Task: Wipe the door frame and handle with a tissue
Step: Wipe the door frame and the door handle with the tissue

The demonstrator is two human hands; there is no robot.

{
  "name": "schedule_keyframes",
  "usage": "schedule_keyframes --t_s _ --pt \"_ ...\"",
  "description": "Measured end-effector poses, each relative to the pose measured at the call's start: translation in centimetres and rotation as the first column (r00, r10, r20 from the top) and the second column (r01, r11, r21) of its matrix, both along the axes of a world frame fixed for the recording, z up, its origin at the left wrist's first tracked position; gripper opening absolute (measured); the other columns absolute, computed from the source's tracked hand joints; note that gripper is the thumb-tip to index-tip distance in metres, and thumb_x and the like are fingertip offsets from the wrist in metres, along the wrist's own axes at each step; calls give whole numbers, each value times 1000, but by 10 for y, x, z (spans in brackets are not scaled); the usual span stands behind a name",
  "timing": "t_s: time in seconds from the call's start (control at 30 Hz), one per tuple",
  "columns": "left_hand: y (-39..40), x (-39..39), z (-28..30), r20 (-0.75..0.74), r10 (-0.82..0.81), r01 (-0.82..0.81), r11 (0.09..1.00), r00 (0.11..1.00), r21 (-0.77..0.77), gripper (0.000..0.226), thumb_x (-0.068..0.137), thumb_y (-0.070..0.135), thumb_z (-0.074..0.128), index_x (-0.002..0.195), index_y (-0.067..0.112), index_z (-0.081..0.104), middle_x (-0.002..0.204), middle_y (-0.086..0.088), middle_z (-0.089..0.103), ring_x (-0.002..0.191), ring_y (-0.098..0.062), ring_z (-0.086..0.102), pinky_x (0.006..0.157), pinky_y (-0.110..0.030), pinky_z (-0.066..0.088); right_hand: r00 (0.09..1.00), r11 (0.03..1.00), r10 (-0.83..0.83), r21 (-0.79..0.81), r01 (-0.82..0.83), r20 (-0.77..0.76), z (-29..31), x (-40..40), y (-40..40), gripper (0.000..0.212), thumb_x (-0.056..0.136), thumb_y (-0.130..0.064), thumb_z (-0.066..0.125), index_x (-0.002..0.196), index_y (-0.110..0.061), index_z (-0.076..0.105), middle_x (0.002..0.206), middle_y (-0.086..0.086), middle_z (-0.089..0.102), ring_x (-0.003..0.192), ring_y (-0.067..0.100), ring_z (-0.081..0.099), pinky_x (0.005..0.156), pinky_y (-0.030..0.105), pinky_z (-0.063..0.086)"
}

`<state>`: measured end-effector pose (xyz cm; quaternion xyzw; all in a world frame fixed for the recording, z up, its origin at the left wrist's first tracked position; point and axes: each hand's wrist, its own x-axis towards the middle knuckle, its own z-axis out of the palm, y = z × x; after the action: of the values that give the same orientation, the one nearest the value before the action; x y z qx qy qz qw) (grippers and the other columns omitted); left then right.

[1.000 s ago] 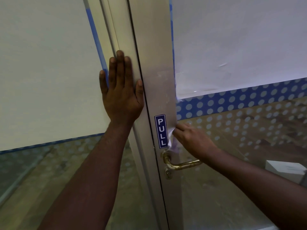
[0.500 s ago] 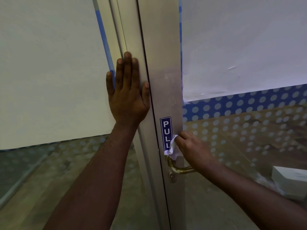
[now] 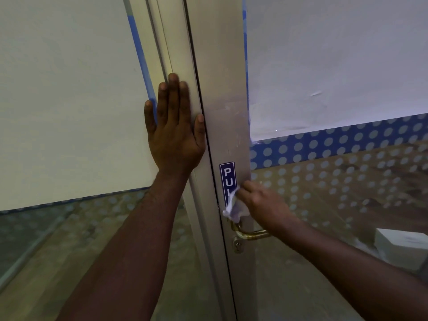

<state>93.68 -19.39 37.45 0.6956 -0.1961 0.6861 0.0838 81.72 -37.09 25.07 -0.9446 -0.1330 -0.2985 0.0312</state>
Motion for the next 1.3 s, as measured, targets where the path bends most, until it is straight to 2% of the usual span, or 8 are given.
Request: schedule_keyframes --t_s 0.17,0.3,0.4,0.57,0.67,0.87,1.2,1.3 --pt "0 2 1 -3 -1 1 1000 1000 3 59 109 41 29 158 8 25 163 -15 27 154 -27 18 125 -40 -1 884 982 -77 188 -13 461 69 25 1 22 82 -23 62 101 -12 60 96 10 63 79 18 57 58 21 39" --pt "-1 3 0 -3 9 -9 1000 1000 3 59 108 41 30 157 8 25 163 -15 27 152 -27 19 125 -41 -1 985 999 29 -29 -25 169 22 13 16 45 70 -13 81 111 -12 63 107 9 64 88 20 61 66 23 46" --pt "0 2 1 -6 14 -14 1000 1000 5 58 108 40 32 157 8 26 163 -16 29 152 -27 21 125 -40 -1 1000 1000 2 3 -2 -21 -5 6 24 53 62 -9 84 110 -13 64 107 5 64 93 21 61 71 32 53" --pt "-1 0 1 -9 3 -3 1000 1000 -1 58 108 39 33 157 8 28 162 -15 30 151 -26 21 125 -40 1 975 919 -193 329 218 -107 -15 4 24 14 81 -11 71 93 -14 66 96 3 63 82 20 59 65 28 45" --pt "0 1 1 -3 6 -6 1000 1000 -3 57 108 40 33 156 8 28 162 -16 31 151 -27 22 125 -40 1 952 899 -265 318 301 -151 -30 1 37 9 85 -15 66 94 -14 64 94 2 63 72 16 52 59 26 35" --pt "-2 4 1 12 5 -5 1000 1000 0 57 108 41 32 155 8 30 160 -17 33 150 -28 23 125 -39 -1 924 855 -336 353 380 -181 -40 0 56 12 93 -19 58 97 -11 66 96 9 68 77 23 66 61 26 42" --pt "-1 2 0 -1 18 -18 1000 1000 -7 58 109 42 31 156 9 30 162 -15 32 151 -27 24 124 -40 0 927 945 -325 -109 309 -186 -39 -2 89 27 88 -8 55 114 -6 63 115 14 55 101 32 55 75 40 49" --pt "-1 1 1 3 9 -9 1000 1000 -2 58 109 42 31 155 8 31 160 -16 34 150 -28 26 123 -40 4 931 949 -309 -123 289 -195 -39 -3 83 28 88 -5 52 114 -3 63 117 13 53 103 32 53 70 39 49"
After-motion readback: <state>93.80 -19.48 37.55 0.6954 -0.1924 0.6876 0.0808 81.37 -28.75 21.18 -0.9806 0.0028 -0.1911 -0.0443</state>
